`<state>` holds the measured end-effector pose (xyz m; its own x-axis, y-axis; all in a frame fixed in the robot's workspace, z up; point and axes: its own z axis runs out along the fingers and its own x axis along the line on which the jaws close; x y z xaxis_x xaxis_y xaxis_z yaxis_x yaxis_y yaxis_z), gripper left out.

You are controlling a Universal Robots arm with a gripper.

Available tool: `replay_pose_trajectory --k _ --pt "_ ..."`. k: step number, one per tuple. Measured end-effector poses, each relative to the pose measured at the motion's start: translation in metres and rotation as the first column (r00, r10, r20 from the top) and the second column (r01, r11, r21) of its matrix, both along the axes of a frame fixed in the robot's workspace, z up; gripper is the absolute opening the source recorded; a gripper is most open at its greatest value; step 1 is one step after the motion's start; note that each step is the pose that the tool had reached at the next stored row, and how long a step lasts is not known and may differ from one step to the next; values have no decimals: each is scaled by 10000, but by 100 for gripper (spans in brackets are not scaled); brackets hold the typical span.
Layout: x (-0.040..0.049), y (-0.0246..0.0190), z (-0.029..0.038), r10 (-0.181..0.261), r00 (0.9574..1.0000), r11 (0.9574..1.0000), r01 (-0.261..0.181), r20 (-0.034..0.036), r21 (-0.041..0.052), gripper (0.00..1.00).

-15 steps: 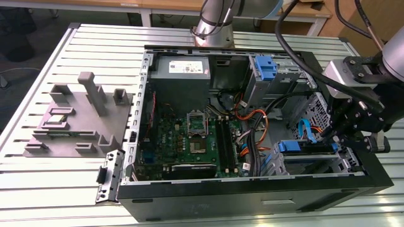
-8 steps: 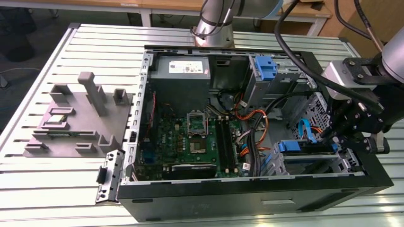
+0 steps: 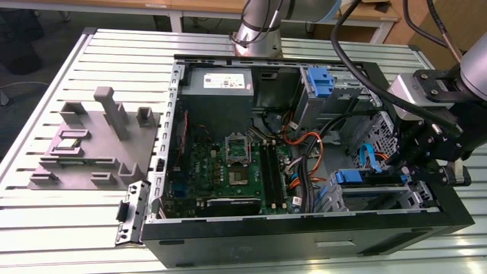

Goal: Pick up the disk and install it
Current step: 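Insert the second disk wire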

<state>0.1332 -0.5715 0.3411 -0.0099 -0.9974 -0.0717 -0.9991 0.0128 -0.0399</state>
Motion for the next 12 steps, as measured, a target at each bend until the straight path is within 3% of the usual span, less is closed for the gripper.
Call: replay_pose_trajectory --k 12 --pt "24 20 -1 -1 10000 10000 1 0 -27 24"
